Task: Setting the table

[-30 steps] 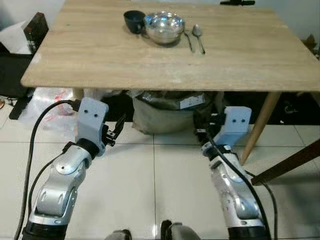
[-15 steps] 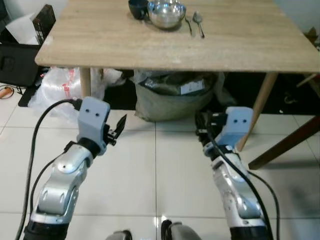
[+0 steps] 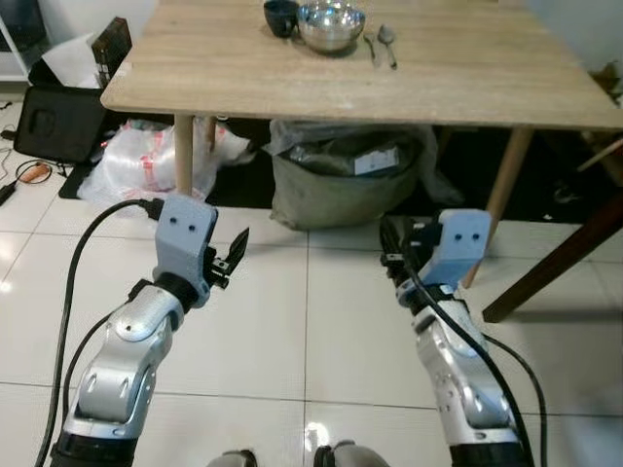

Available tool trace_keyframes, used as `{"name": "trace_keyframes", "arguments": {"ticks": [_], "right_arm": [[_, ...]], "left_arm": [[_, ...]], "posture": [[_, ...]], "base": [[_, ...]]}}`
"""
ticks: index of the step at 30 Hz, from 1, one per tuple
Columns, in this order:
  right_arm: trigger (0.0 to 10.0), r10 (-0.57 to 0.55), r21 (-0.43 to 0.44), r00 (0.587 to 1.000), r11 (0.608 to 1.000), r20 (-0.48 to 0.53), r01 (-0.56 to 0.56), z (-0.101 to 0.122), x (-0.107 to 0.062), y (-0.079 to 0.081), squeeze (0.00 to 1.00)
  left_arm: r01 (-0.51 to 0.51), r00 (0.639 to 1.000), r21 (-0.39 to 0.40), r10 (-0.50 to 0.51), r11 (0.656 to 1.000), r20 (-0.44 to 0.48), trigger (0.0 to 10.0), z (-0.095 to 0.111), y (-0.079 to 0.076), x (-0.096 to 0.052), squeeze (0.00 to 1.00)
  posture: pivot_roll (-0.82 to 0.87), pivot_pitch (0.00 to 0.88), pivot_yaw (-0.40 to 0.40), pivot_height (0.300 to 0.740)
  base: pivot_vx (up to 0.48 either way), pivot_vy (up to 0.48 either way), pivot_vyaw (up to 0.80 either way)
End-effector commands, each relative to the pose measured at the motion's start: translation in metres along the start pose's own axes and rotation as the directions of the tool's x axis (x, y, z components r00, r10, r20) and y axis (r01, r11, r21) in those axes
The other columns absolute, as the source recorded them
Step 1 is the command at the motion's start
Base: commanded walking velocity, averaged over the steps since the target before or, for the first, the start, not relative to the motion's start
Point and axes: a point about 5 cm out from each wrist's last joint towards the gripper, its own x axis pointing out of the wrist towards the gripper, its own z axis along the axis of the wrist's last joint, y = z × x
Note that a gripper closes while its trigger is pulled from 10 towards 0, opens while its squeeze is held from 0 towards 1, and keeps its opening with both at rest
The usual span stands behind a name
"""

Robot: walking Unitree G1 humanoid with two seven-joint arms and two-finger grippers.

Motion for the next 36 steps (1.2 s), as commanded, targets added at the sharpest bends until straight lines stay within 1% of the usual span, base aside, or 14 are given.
{"name": "trace_keyframes", "arguments": {"ticks": [1,6,9,23,36], "right_arm": [[10.0,-0.008,-0.004,1.0,1.0,-0.016,0.008,-0.0022,-0.0015,-0.0006,0.0],[10.0,-0.008,0.0,1.0,1.0,-0.023,0.008,-0.0031,-0.0015,-0.0007,0.0],[10.0,-0.016,0.019,1.0,1.0,-0.027,0.016,-0.0034,-0.0017,-0.0018,0.0],[10.0,-0.022,0.031,0.999,0.999,-0.026,0.023,-0.0029,-0.001,-0.0022,0.0],[10.0,-0.026,0.033,0.999,0.999,-0.02,0.027,-0.0014,-0.0009,-0.0029,0.0]], "left_arm": [[-0.002,1.0,-0.008,0.002,1.0,-0.031,10.0,-0.0058,0.0006,-0.0014,0.0],[-0.002,0.999,-0.006,0.002,1.0,-0.032,10.0,-0.0061,0.0007,-0.001,0.0],[-0.001,0.999,-0.002,0.001,1.0,-0.034,10.0,-0.0064,0.0005,-0.0009,0.0],[0.003,0.999,0.007,-0.002,1.0,-0.032,10.0,-0.0053,0.0009,0.0003,0.0],[0.014,1.0,0.009,-0.013,1.0,-0.023,10.0,-0.0027,-0.0039,0.0004,0.0]], "posture": [[-0.09,0.084,0.049,0.74],[-0.09,0.085,0.049,0.74],[-0.09,0.085,0.049,0.74],[-0.09,0.085,0.053,0.74],[-0.1,0.081,0.059,0.74]], "base": [[0.0,0.0,0.0],[0.0,0.0,0.0],[0.0,0.0,-0.8],[0.0,0.0,-0.8],[0.0,0.0,-0.8]]}}
